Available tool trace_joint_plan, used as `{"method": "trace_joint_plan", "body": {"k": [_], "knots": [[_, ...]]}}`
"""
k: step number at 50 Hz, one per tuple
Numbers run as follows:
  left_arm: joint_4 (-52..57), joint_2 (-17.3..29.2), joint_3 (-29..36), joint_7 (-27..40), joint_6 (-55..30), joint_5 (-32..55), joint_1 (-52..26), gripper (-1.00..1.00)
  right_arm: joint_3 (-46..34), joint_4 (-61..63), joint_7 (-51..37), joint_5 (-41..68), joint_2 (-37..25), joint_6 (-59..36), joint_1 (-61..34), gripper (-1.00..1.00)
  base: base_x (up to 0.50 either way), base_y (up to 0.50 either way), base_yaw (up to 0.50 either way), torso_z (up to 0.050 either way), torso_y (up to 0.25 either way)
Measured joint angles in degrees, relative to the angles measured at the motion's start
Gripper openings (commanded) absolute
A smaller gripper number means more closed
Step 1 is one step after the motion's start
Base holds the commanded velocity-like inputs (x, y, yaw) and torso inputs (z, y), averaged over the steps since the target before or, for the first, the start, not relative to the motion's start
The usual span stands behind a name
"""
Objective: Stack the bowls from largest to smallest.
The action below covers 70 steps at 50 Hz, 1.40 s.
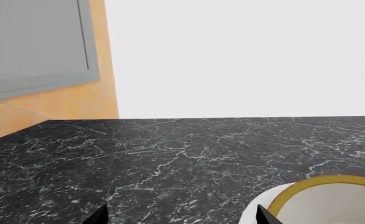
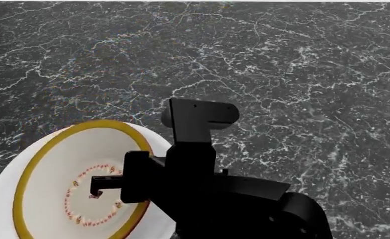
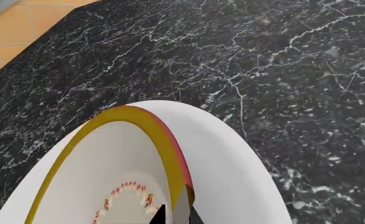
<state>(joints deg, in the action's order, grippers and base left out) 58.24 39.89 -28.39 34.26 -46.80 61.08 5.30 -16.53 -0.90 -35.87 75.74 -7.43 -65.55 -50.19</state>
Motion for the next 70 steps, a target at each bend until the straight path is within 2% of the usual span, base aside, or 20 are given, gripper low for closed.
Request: {"method": "trace_joint_plan", "body": {"k": [34, 41, 48, 57, 65, 70], "knots": [[-0.5, 2.3, 1.9, 1.9, 2.7, 0.8, 0.8, 1.00, -1.2, 7.6, -5.8, 1.5, -3.0, -0.4, -3.5, 1.00, 0.00, 0.00, 0.00, 0.000, 0.000], [-0.5, 2.9, 1.7, 2.3, 3.2, 1.4, 1.1, 1.00, 0.5, 12.0, -10.1, 6.0, -5.4, -2.4, -4.6, 1.00, 0.00, 0.00, 0.00, 0.000, 0.000], [-0.5, 3.2, 1.9, 2.5, 3.7, 1.6, 1.4, 1.00, 3.6, 16.3, -18.3, 16.8, -10.9, -4.7, -6.5, 1.00, 0.00, 0.00, 0.00, 0.000, 0.000], [-0.6, 3.6, 2.4, 2.2, 4.4, 1.5, 1.9, 1.00, 6.1, 18.9, -28.4, 32.8, -21.3, -5.7, -9.4, 1.00, 0.00, 0.00, 0.00, 0.000, 0.000], [-0.7, 3.9, 3.3, 1.9, 4.9, 1.1, 2.2, 1.00, 7.7, 20.9, -33.8, 43.9, -31.2, -6.1, -9.2, 1.00, 0.00, 0.00, 0.00, 0.000, 0.000], [-0.7, 4.1, 4.0, 1.9, 5.2, 0.8, 2.2, 1.00, 10.0, 21.9, -35.0, 46.9, -36.5, -7.1, -6.5, 1.00, 0.00, 0.00, 0.00, 0.000, 0.000]]}}
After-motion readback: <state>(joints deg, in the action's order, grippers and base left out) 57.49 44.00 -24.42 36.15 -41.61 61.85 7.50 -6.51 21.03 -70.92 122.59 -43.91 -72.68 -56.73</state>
